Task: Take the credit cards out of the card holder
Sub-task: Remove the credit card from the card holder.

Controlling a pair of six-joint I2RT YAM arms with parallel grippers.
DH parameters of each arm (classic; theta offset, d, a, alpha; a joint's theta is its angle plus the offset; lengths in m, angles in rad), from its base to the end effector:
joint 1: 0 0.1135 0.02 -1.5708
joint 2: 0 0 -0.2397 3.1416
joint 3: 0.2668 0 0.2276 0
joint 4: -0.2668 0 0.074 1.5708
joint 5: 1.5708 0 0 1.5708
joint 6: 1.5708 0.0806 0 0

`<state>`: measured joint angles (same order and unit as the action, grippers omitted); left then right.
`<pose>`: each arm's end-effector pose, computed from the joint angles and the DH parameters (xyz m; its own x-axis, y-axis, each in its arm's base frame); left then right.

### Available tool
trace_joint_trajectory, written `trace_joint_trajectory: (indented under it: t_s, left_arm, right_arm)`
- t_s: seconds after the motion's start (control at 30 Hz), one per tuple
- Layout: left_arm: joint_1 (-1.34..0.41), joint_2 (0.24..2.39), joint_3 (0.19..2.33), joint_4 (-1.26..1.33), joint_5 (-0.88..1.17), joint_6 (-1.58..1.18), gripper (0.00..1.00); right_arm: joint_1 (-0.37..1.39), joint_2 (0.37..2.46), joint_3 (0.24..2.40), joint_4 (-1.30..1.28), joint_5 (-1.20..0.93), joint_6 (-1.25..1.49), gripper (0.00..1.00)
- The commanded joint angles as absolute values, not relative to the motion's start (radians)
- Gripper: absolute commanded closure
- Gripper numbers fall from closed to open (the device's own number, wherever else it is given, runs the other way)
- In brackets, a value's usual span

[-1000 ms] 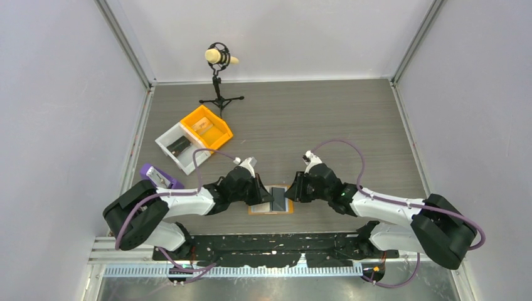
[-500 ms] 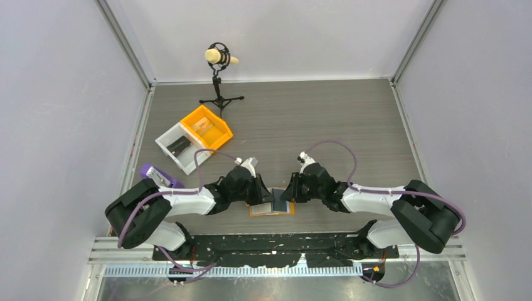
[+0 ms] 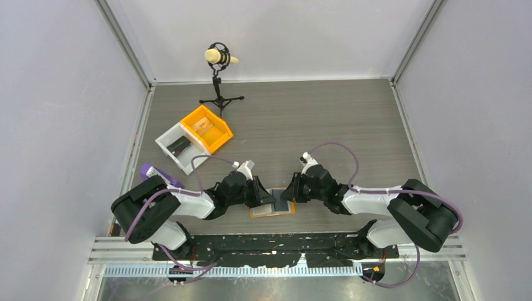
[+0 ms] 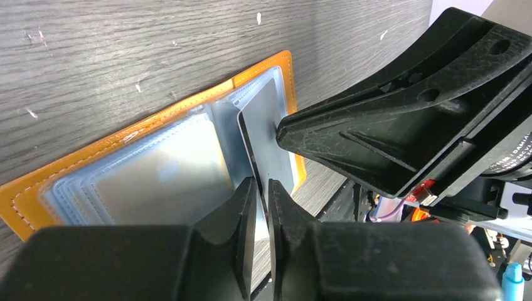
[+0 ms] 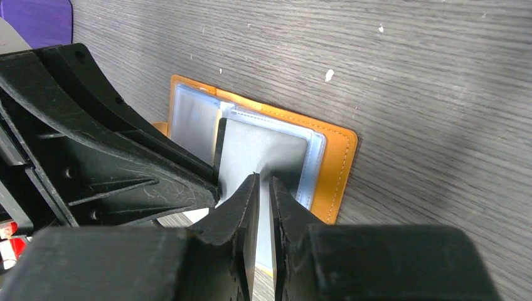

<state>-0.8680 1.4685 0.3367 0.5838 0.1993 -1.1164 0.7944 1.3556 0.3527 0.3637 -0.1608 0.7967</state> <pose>0.1648 -0.2192 0.0990 -0.9180 -0.2789 -0.2820 0.0737 0.5787 -0.8122 0.1735 0.1951 0.1033 -0.8602 0.1315 -0.4928 -0.2563 0.7238 0.6407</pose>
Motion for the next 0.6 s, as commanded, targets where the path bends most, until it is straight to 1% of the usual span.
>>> trace_joint_trajectory:
  t_s: [0.0,0.07,0.13,0.17,0.27,0.43,0.57]
  left_arm:
    - [-0.862,1.444,0.315,0.755,0.212,-1.143,0.88]
    - [-0.862,1.430,0.305,0.755,0.203,-1.133,0.92]
    - [-0.862,1.426,0.305,0.748,0.199,-1.121,0.99]
    - [-0.862,1.426,0.307,0.744,0.200,-1.120,1.00]
    - [-0.862,1.423,0.302,0.740,0.193,-1.122,1.00]
    - [-0.859,1.373,0.302,0.631,0.178,-1.101,1.00]
    - [-0.848,1.346,0.292,0.616,0.174,-1.095,1.00]
  right_arm:
    - [0.792,1.383,0.318,0.367,-0.163,0.805,0.81]
    - [0.791,1.388,0.310,0.376,-0.163,0.809,0.81]
    - [0.790,1.391,0.305,0.379,-0.164,0.810,0.81]
    - [0.790,1.392,0.302,0.380,-0.164,0.811,0.81]
    - [0.789,1.397,0.291,0.395,-0.164,0.818,0.81]
    - [0.785,1.420,0.301,0.391,-0.171,0.813,0.81]
    - [0.779,1.424,0.295,0.384,-0.174,0.809,0.81]
